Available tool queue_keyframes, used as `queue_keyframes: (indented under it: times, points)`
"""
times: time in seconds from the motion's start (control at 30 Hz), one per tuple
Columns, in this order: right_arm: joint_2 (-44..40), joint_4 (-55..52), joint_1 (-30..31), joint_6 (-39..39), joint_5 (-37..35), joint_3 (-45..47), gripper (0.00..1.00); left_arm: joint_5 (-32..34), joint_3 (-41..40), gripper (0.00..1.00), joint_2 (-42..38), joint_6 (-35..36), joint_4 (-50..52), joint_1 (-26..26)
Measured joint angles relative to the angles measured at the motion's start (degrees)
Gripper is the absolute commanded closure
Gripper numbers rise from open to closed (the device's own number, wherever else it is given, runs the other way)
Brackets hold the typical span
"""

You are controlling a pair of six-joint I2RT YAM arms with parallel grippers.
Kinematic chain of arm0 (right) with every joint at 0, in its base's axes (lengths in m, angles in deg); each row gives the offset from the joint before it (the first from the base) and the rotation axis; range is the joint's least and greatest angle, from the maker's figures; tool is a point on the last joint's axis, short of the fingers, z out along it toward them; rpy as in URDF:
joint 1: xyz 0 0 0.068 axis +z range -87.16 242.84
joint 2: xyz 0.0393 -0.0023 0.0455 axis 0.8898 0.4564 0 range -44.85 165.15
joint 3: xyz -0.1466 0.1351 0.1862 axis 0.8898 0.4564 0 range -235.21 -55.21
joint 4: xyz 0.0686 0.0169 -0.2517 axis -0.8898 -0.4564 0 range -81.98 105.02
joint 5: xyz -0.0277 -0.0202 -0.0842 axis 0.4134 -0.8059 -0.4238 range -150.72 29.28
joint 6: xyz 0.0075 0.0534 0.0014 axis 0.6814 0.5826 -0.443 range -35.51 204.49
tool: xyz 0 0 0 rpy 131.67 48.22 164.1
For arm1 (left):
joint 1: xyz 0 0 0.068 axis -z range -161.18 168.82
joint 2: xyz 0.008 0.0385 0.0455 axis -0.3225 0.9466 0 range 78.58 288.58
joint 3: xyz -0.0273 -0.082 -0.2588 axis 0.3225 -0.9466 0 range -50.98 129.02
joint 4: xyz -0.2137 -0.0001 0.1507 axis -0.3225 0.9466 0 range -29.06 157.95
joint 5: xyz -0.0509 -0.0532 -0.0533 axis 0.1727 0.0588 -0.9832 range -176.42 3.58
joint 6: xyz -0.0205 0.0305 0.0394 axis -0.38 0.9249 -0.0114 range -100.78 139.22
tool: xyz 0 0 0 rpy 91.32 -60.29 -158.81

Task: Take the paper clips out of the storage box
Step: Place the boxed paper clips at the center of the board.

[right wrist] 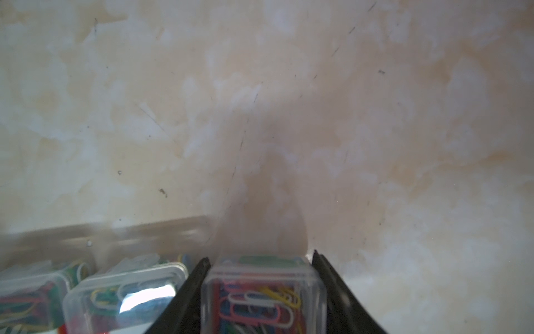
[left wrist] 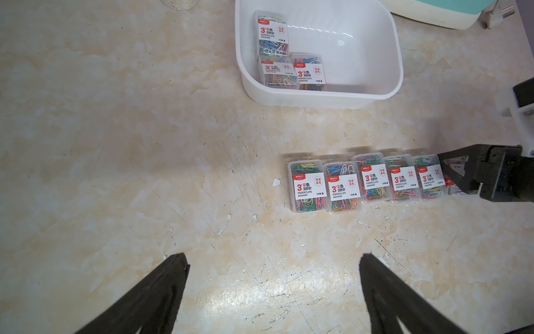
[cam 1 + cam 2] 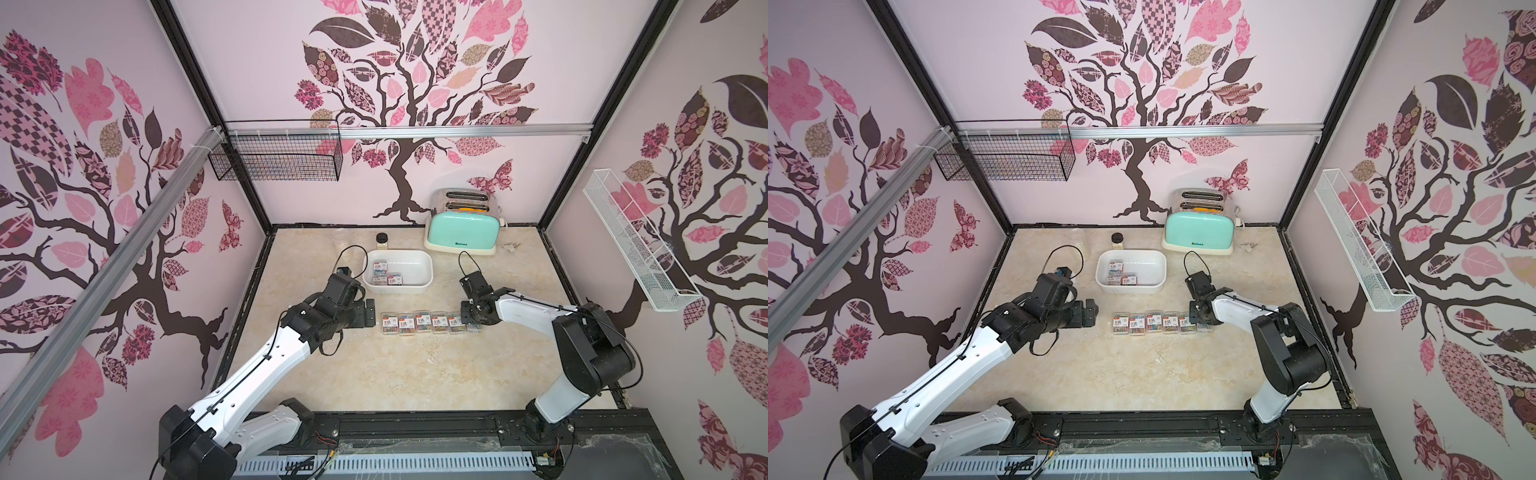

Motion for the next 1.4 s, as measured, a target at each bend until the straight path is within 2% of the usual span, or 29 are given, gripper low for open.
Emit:
queue_keyframes:
  times: [0.13, 0.77, 1.1, 1.4]
  points:
    - [0.00, 0.07, -0.09, 0.35, 0.04, 0.20, 0.35, -0.07, 0.00, 0.02, 0.07, 0.00, 0.00, 0.00]
    - [-0.98, -3.37, -0.15, 1.01, 0.70, -2.05, 0.31, -0.52, 0.00, 0.02, 0.44, -0.04, -0.02, 0.00]
    - [-5.70, -8.61, -1.51, 1.95, 0.35, -5.57, 0.34, -0.42, 0.00, 0.02, 0.44, -0.22, -0.04, 0.00]
    - [-7.23, -14.23, -6.19, 3.98, -1.09, -6.10, 0.35, -0.50, 0.00, 0.02, 0.44, -0.28, -0.94, 0.00]
